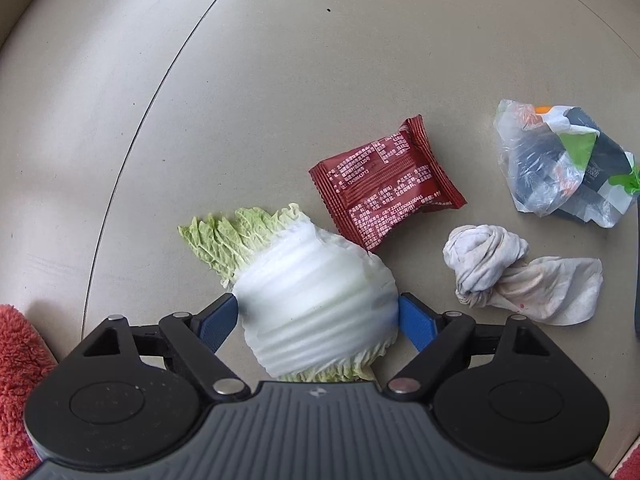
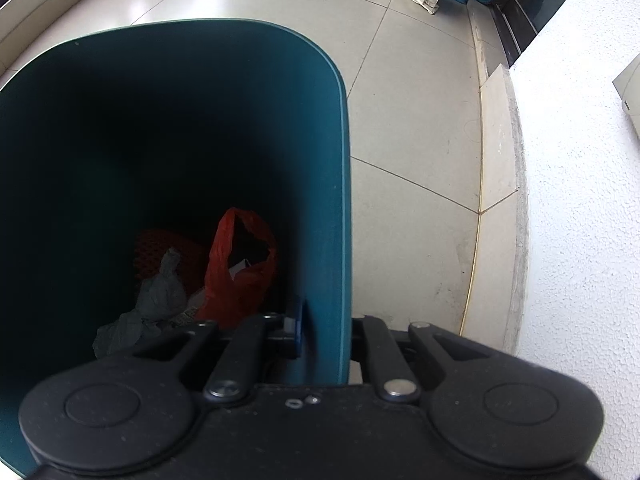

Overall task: Collect trash
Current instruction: 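Close the left gripper on the white cabbage leaves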

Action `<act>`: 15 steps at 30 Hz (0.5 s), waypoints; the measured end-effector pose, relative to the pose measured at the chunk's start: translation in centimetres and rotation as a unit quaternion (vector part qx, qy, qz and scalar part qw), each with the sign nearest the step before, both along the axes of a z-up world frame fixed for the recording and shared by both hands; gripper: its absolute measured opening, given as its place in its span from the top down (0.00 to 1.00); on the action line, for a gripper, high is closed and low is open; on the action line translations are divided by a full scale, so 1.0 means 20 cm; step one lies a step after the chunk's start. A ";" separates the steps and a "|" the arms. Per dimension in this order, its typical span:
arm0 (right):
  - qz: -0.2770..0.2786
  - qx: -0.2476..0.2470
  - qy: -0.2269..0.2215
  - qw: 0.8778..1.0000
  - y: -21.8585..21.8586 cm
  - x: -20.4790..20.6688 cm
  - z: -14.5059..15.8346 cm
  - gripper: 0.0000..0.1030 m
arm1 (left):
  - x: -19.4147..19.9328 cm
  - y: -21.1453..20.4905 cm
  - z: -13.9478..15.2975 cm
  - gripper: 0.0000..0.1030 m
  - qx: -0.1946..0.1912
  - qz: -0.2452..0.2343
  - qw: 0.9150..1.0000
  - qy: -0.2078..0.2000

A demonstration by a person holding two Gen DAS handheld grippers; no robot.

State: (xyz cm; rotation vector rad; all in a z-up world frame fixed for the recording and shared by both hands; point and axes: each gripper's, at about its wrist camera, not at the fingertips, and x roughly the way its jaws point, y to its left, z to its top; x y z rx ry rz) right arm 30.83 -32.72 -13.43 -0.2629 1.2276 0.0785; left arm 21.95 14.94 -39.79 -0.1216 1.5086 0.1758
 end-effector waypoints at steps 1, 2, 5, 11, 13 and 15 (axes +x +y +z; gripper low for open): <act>0.000 0.000 0.000 1.000 0.00 0.00 0.00 0.90 | -0.01 0.01 -0.01 0.19 0.002 -0.001 1.000 -0.002; 0.000 -0.001 0.000 1.000 0.00 0.00 -0.01 0.90 | -0.01 0.01 0.00 0.20 0.003 -0.002 1.000 -0.003; 0.001 -0.001 0.000 1.000 0.00 0.00 -0.01 0.90 | -0.05 0.00 0.03 0.24 -0.001 0.004 1.000 -0.010; 0.002 0.001 -0.004 1.000 -0.01 -0.01 -0.01 0.91 | -0.10 -0.01 0.15 0.35 -0.001 0.013 1.000 -0.023; 0.003 0.004 -0.006 1.000 -0.01 -0.02 0.00 0.91 | -0.12 0.00 0.19 0.37 0.002 0.016 0.999 -0.028; 0.000 0.009 -0.007 1.000 -0.03 -0.02 0.00 0.91 | -0.14 0.02 0.21 0.38 0.005 0.030 0.999 -0.027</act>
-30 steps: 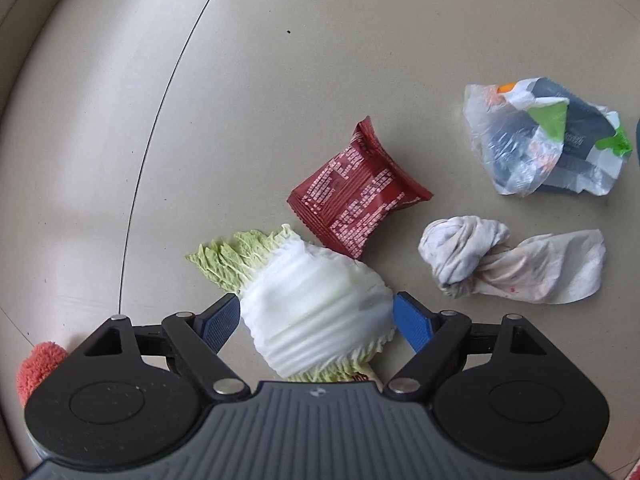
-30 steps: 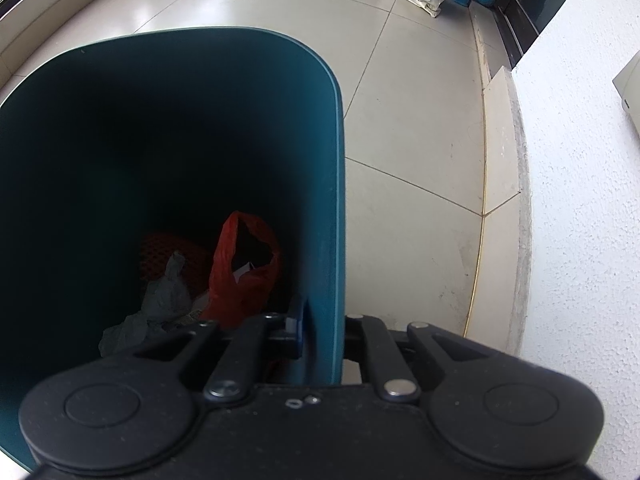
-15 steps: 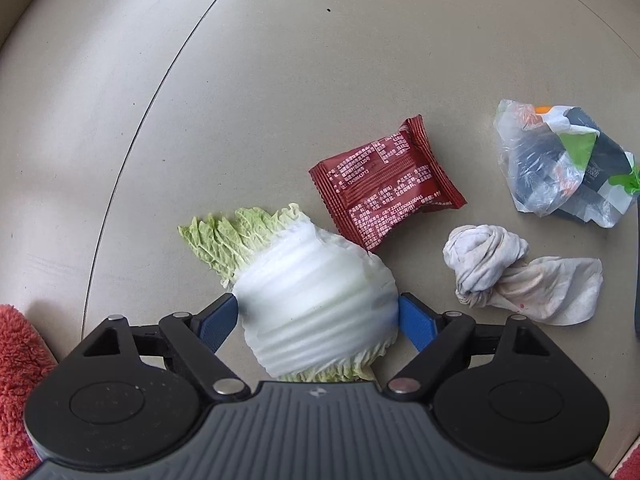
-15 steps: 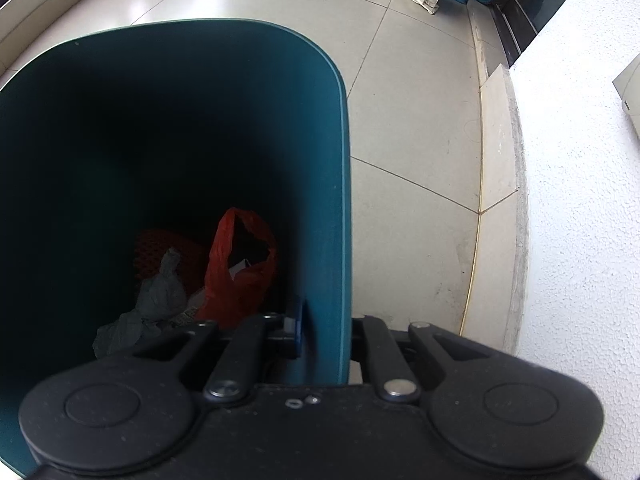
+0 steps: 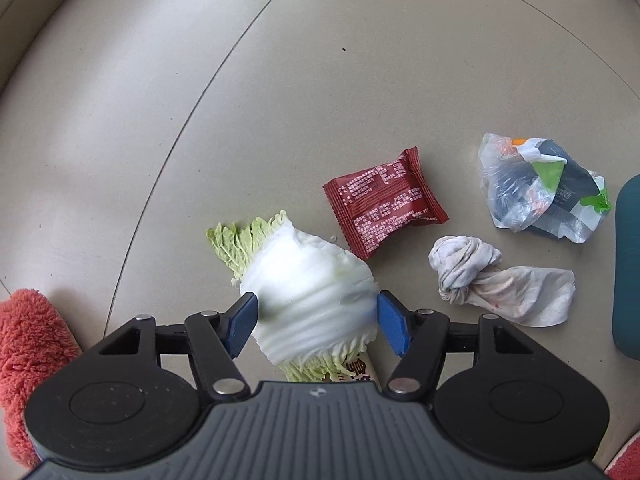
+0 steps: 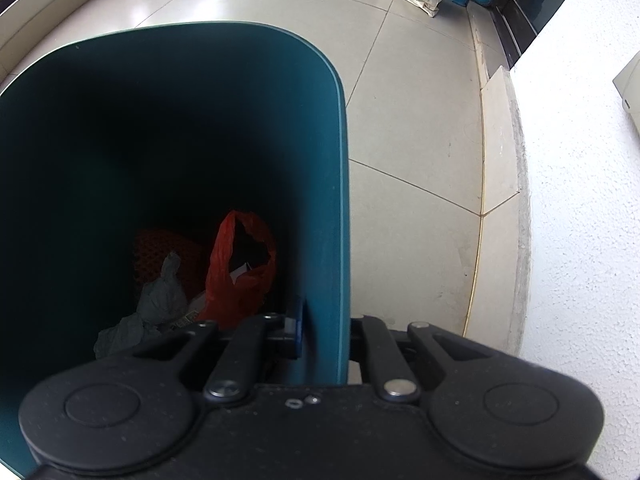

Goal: Collect trash

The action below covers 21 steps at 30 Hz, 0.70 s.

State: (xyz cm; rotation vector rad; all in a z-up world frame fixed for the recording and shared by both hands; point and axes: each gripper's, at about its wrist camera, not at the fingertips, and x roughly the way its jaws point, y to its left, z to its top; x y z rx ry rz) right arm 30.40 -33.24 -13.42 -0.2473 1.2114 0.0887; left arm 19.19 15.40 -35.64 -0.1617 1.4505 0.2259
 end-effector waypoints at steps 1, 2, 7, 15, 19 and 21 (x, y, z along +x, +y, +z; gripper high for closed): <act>0.001 -0.001 0.000 1.000 0.00 0.00 0.00 0.91 | -0.02 0.02 0.04 0.39 -0.004 0.009 1.000 0.000; 0.002 -0.001 -0.001 1.000 0.00 -0.01 0.00 0.91 | -0.04 0.03 0.06 0.39 -0.007 0.016 1.000 0.000; 0.001 0.005 -0.003 1.000 -0.02 -0.01 0.00 0.91 | -0.13 0.11 0.15 0.40 -0.010 0.038 0.999 -0.005; -0.002 0.011 -0.006 1.000 -0.04 -0.01 0.01 0.92 | -0.02 0.06 0.56 0.40 0.010 0.029 0.999 -0.028; -0.004 0.017 -0.008 1.000 -0.06 -0.01 0.03 0.93 | 0.02 -0.08 0.79 0.41 0.016 -0.004 0.999 -0.051; -0.006 0.023 -0.008 1.000 -0.07 -0.01 0.04 0.94 | 0.04 -0.17 0.90 0.42 0.012 -0.022 0.998 -0.065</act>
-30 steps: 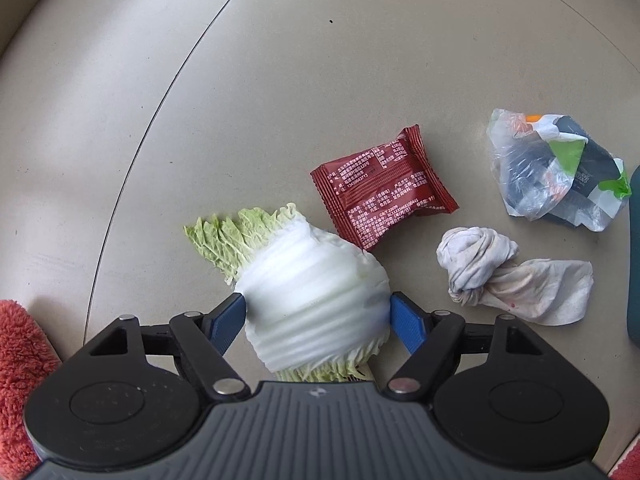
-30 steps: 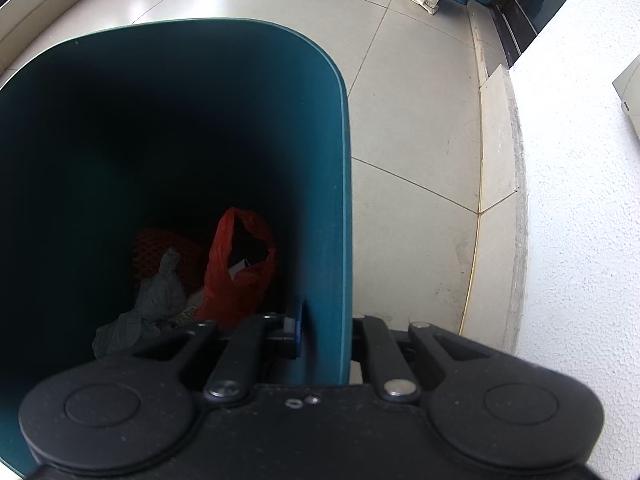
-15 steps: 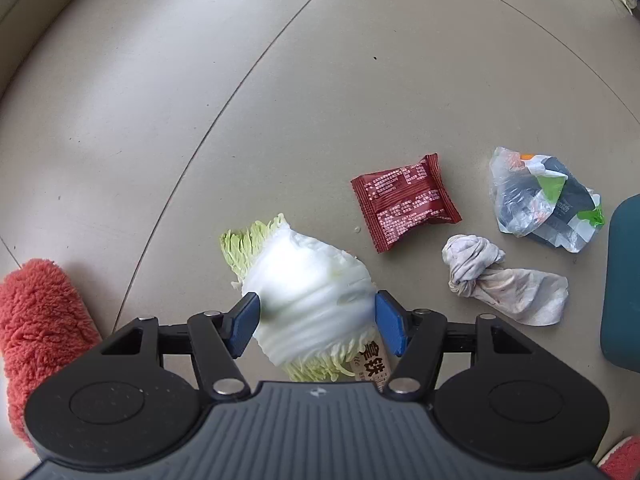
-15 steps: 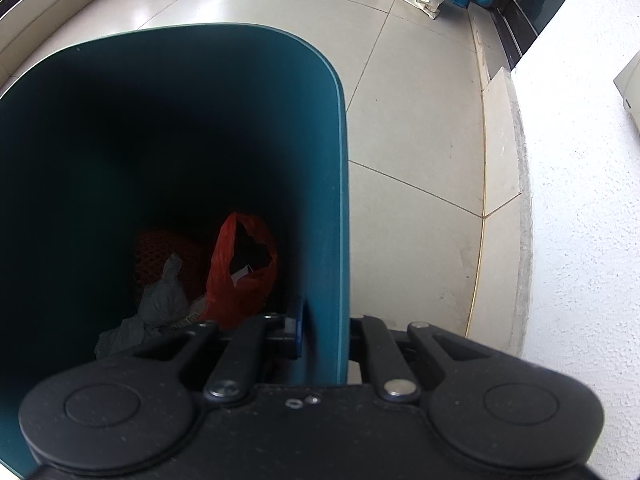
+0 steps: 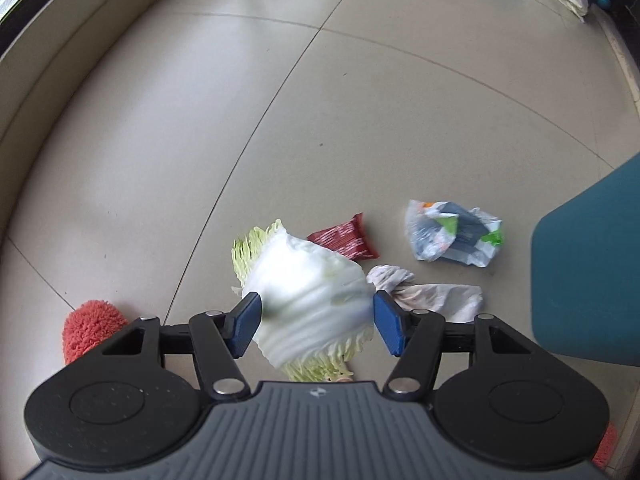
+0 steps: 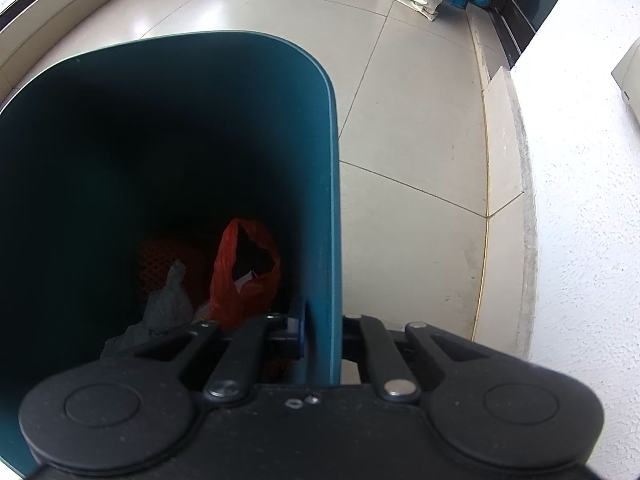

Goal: Collect trash

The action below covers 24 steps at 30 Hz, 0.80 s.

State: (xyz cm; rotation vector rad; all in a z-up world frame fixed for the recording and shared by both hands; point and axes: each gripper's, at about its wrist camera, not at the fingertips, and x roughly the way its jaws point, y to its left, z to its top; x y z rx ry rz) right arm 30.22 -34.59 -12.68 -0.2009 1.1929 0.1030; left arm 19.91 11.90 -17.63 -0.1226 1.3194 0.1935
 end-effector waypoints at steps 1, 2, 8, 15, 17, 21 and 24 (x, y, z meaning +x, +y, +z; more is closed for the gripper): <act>0.000 0.003 0.000 1.000 -0.01 0.00 0.00 0.94 | 0.01 -0.05 0.06 0.43 -0.001 -0.009 1.000 -0.007; 0.001 0.006 0.000 1.000 -0.01 0.00 0.01 0.94 | 0.03 -0.11 0.11 0.43 -0.004 -0.021 1.000 -0.017; -0.001 0.031 -0.007 1.000 -0.07 0.00 0.06 0.96 | 0.13 -0.45 0.39 0.67 -0.033 -0.080 0.995 -0.058; 0.003 0.046 -0.018 0.999 -0.11 -0.01 0.10 0.97 | 0.24 -0.80 0.60 0.73 -0.042 -0.143 0.984 -0.096; 0.002 0.051 -0.017 0.999 -0.12 -0.01 0.10 0.97 | 0.26 -0.82 0.59 0.72 -0.036 -0.151 0.984 -0.088; 0.007 0.052 -0.019 0.998 -0.12 -0.01 0.09 0.97 | 0.28 -0.76 0.44 0.72 -0.027 -0.137 0.988 -0.069; 0.009 0.050 -0.019 0.999 -0.12 -0.04 0.08 0.97 | 0.29 -0.66 0.29 0.72 -0.033 -0.114 0.992 -0.047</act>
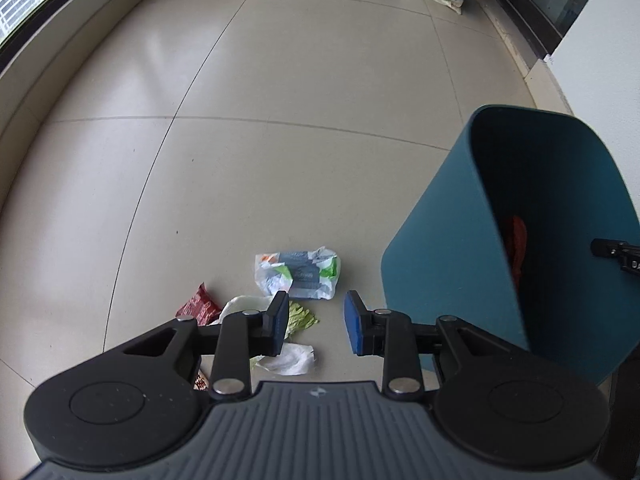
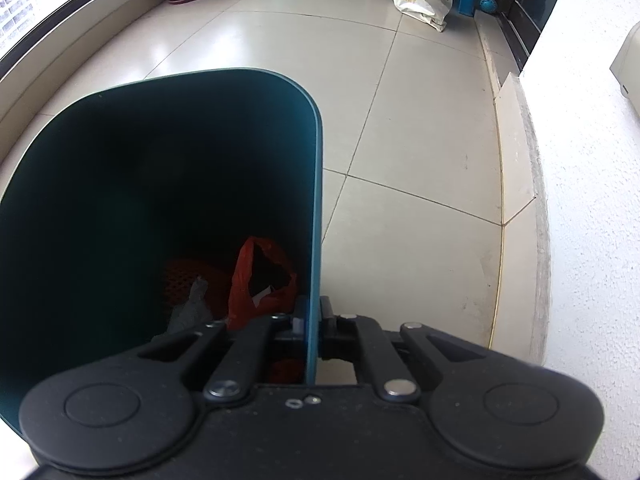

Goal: Collect trash

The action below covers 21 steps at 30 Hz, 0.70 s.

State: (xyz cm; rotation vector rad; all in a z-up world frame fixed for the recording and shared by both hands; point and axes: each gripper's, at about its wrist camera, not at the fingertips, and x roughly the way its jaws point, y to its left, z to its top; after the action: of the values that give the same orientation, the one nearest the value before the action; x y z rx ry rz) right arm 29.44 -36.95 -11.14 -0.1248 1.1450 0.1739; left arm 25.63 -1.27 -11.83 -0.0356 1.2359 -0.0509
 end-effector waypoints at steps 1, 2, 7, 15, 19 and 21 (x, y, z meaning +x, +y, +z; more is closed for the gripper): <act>0.001 -0.001 0.000 1.000 0.00 0.00 0.00 0.97 | 0.00 0.03 -0.05 0.72 0.000 0.006 1.000 0.009; 0.001 -0.003 0.000 1.000 0.00 0.00 -0.01 0.97 | 0.01 0.07 -0.10 0.72 0.003 0.011 1.000 0.016; 0.007 -0.013 -0.002 1.000 0.04 -0.01 -0.01 0.96 | 0.04 0.25 -0.38 0.67 -0.011 0.030 0.998 0.059; 0.013 -0.024 0.005 1.000 0.08 -0.01 0.00 0.95 | 0.08 0.40 -0.73 0.38 -0.024 0.027 0.996 0.077; 0.013 -0.031 0.012 0.999 0.10 0.01 -0.01 0.95 | 0.14 0.45 -0.86 0.38 -0.022 0.031 0.996 0.086; 0.013 -0.034 0.014 0.999 0.11 0.03 -0.01 0.95 | 0.17 0.47 -0.92 0.38 -0.018 0.035 0.996 0.084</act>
State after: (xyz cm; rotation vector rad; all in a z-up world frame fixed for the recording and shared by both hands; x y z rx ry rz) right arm 30.01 -34.69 -11.30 -0.1990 1.1772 0.1608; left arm 29.01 8.11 -30.23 -0.1171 1.4015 -0.0090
